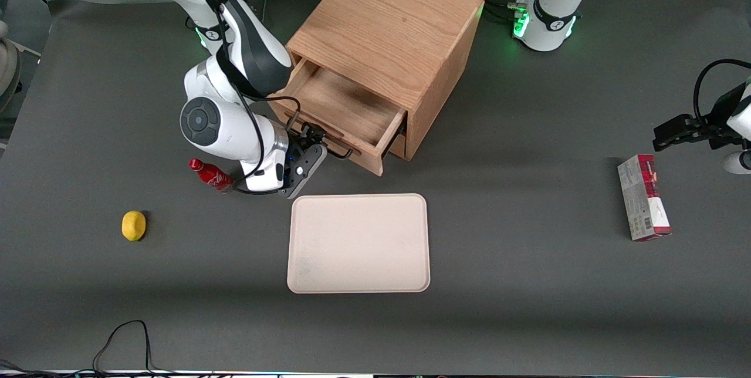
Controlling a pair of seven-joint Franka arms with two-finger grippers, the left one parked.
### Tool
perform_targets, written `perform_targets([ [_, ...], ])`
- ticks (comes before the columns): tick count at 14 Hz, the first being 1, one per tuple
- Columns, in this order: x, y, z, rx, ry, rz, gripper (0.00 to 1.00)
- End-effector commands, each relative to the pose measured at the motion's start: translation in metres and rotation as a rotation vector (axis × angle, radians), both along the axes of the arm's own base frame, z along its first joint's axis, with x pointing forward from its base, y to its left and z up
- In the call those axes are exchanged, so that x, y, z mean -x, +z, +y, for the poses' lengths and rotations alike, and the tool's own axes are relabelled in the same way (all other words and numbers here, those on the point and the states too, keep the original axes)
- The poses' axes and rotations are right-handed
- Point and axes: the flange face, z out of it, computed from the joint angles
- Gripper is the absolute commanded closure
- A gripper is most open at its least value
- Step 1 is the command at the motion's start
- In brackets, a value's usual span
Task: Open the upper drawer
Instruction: 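Pull the upper drawer outward from the cabinet with the right gripper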
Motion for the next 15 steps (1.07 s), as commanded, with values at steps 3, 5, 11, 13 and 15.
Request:
perform_targets([
  [3,-0.023,0.004,-0.009,-0.02,0.001,-0.009,0.0],
  [5,-0.029,0.006,-0.013,-0.024,-0.006,-0.01,0.0],
  [11,-0.05,0.008,-0.031,-0.033,-0.024,-0.03,0.0],
  [13,-0.056,0.009,-0.033,-0.039,-0.026,-0.04,0.0],
  [15,-0.062,0.006,-0.034,-0.038,-0.026,-0.036,0.0],
])
